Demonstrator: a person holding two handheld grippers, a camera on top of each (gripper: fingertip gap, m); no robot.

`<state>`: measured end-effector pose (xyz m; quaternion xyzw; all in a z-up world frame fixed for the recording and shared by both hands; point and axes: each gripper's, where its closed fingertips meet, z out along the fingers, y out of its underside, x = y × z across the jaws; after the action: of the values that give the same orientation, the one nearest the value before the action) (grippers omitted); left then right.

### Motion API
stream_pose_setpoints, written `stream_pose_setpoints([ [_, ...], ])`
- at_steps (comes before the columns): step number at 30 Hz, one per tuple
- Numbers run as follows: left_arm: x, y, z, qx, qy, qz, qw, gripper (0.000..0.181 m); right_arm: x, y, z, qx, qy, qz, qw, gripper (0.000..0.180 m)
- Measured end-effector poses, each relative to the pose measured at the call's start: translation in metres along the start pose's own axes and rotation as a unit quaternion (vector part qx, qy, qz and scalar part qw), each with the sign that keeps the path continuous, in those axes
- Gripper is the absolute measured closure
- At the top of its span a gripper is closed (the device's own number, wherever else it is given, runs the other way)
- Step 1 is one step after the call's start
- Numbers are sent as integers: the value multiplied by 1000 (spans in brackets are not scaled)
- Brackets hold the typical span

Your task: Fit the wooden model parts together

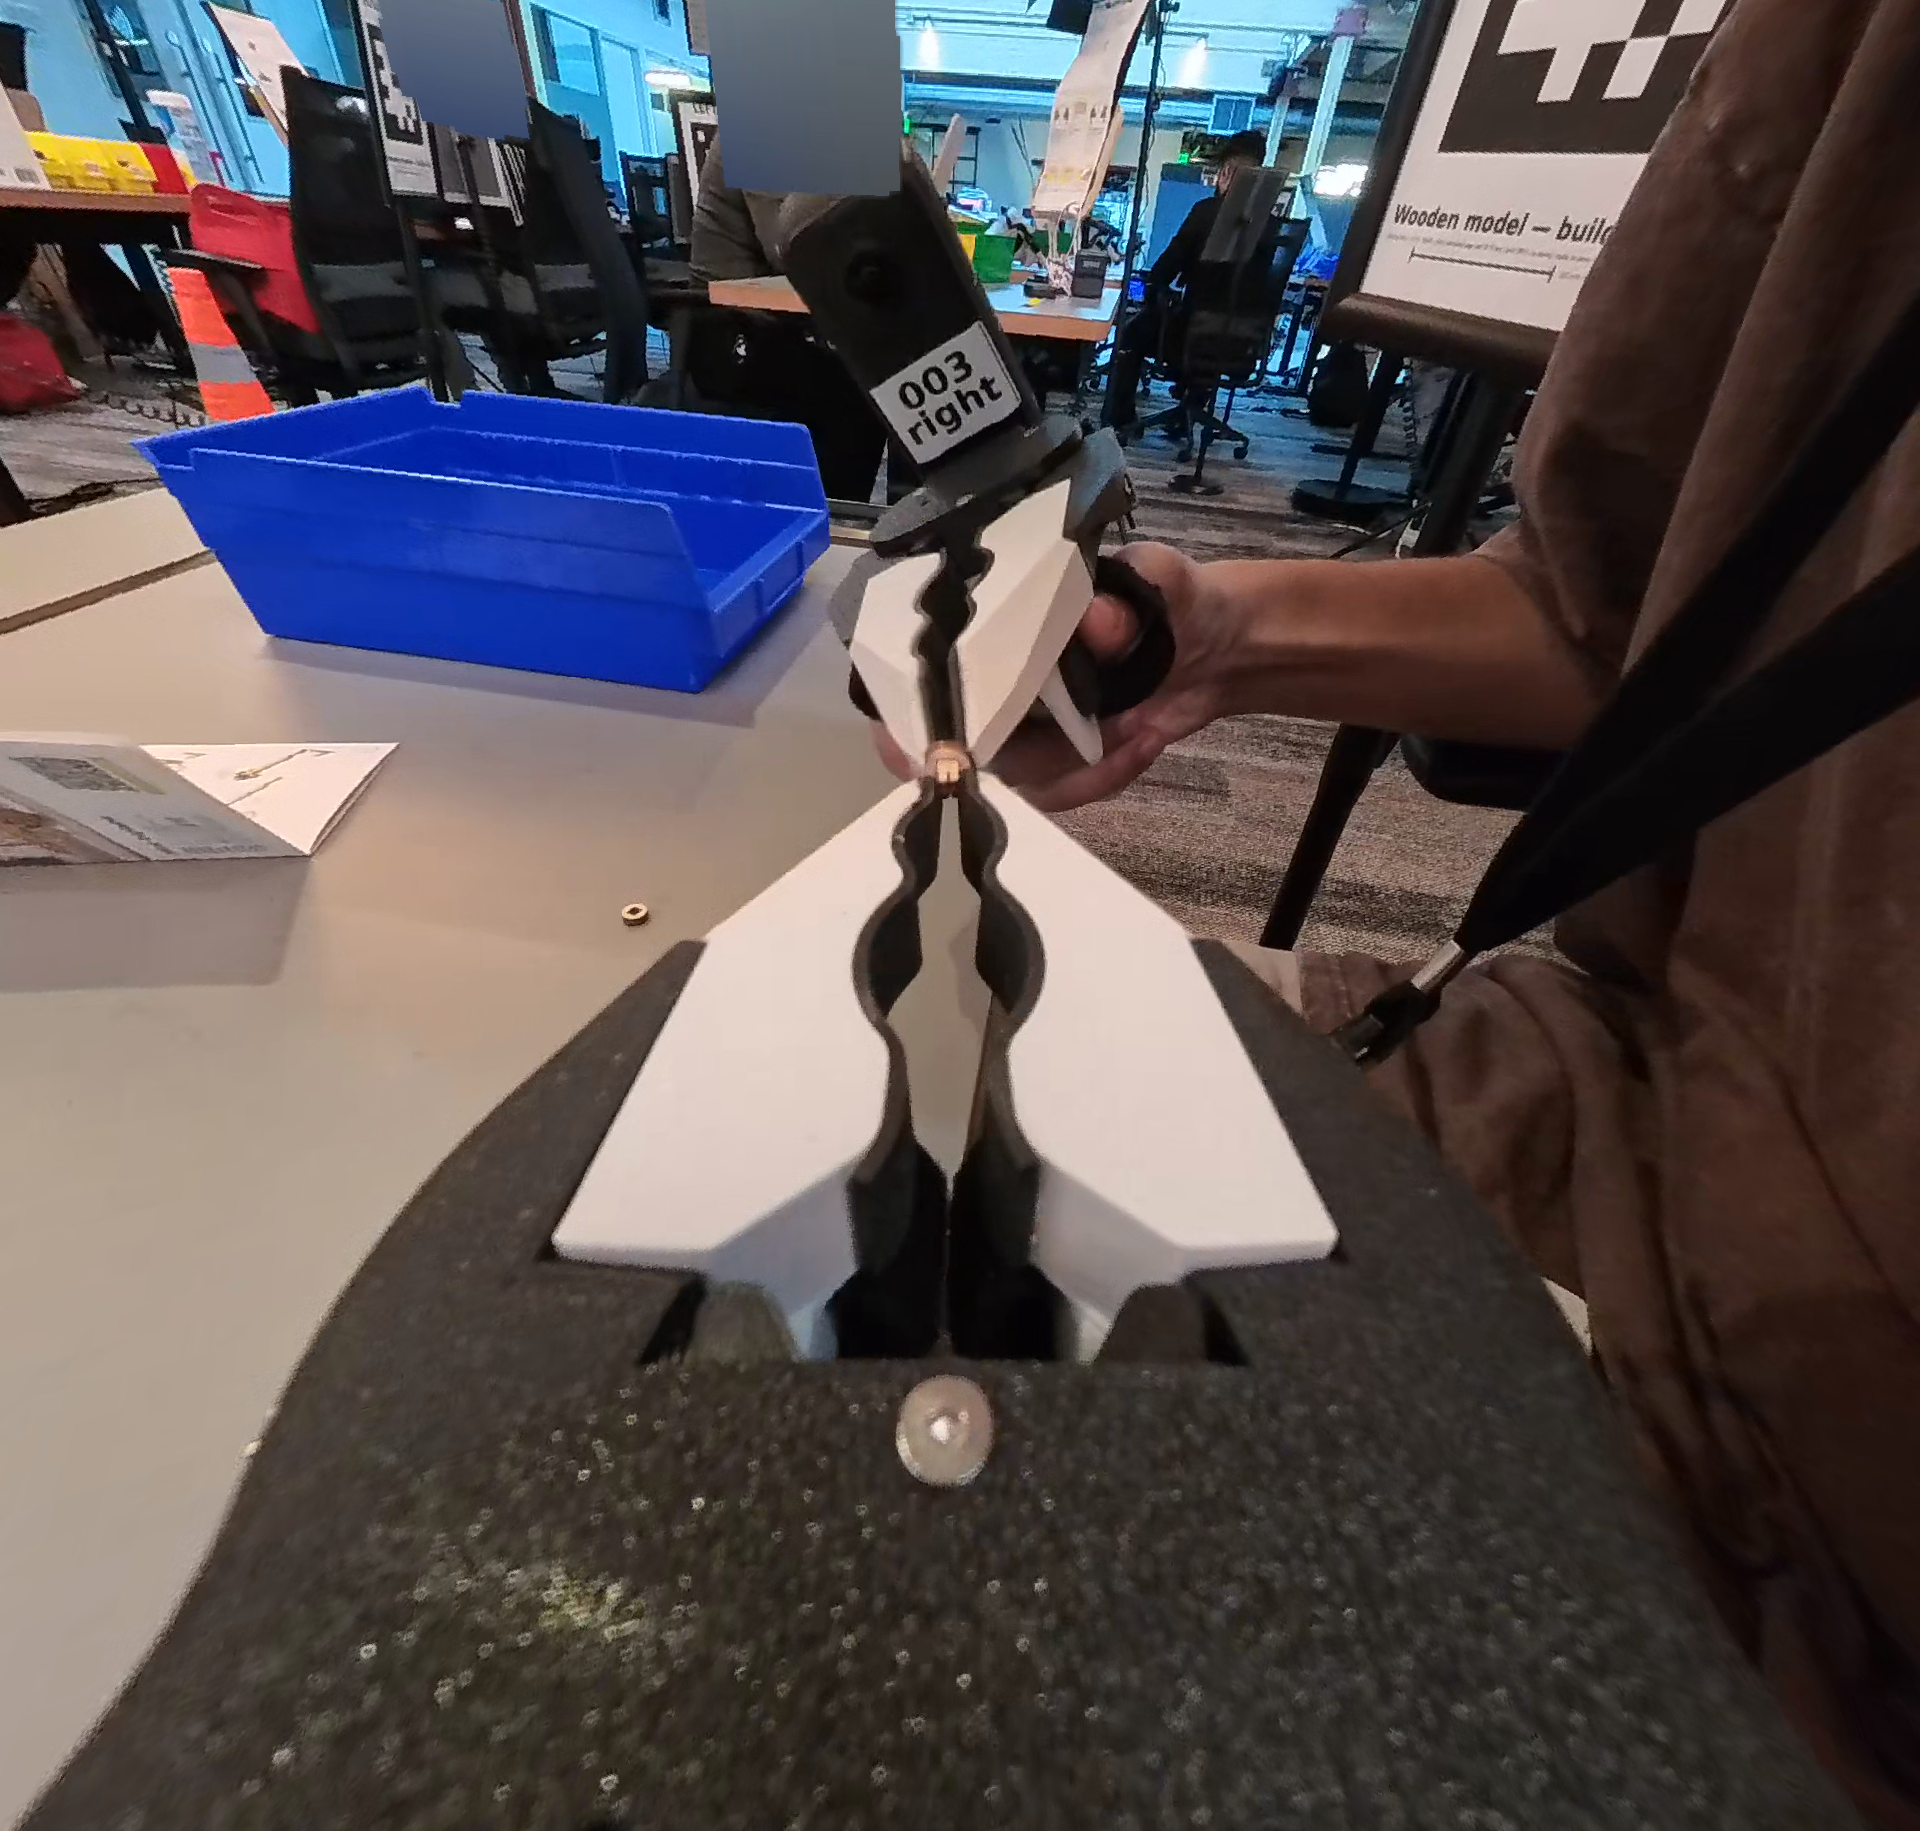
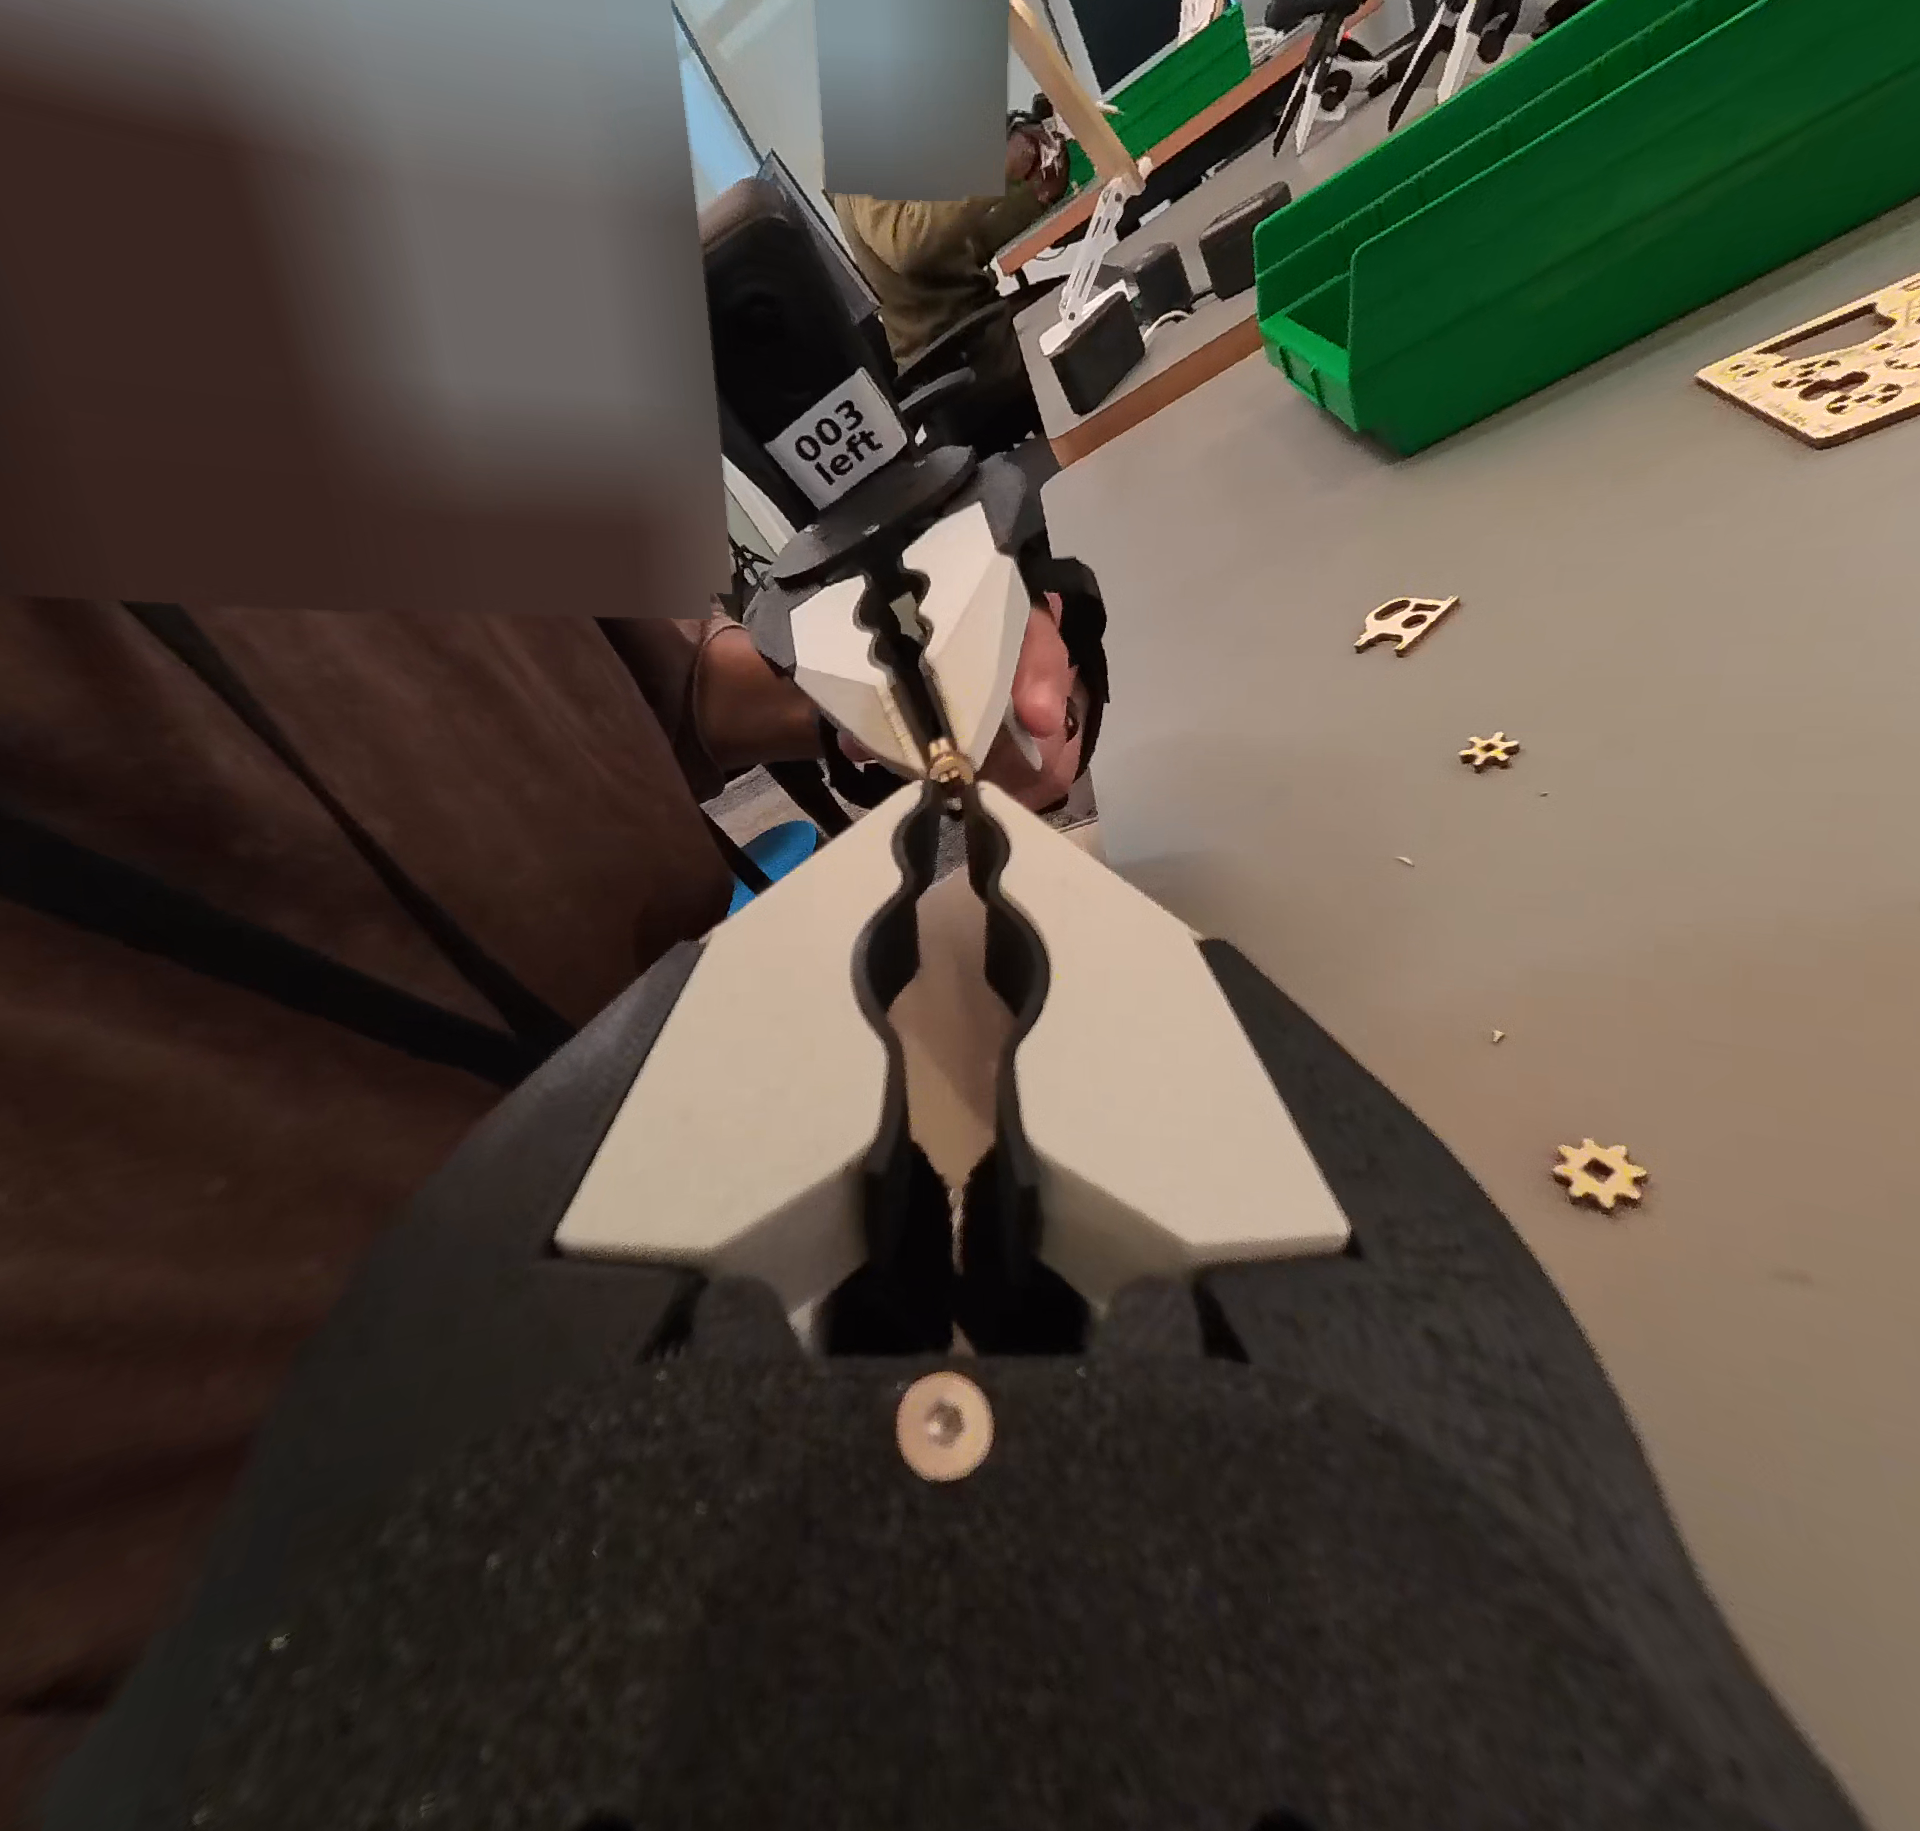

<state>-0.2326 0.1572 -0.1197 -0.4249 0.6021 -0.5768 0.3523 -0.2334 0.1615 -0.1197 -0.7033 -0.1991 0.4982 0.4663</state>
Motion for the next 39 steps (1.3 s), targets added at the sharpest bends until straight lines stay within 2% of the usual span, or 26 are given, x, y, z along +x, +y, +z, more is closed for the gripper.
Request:
stream_pose_setpoints([
  [22, 9, -1, -4, 4, 50, -41, 998, 180, -9, 2, 3, -8, -1, -68, 998, 176],
  [26, 11, 4, -4, -10, 63, -49, 997, 179, -8, 8, 4, -31, 18, -109, 993, 176],
  [32, 14, 13, -4, -31, 70, -47, 996, 180, -6, 17, 6, -59, 31, -113, 991, 177],
  [34, 14, 13, -3, -35, 70, -42, 996, 181, -7, 27, 10, -85, 22, -110, 990, 179],
  [36, 16, 18, 3, -53, 66, -23, 996, 181, -24, 44, 30, -117, -31, -111, 986, 180],
  [37, 18, 18, 6, -54, 66, -17, 996, 181, -24, 51, 36, -130, -28, -114, 985, 180],
  [39, 10, 19, 0, -60, 55, -12, 997, 181, 0, 51, 20, -133, 30, -107, 985, 180],
])
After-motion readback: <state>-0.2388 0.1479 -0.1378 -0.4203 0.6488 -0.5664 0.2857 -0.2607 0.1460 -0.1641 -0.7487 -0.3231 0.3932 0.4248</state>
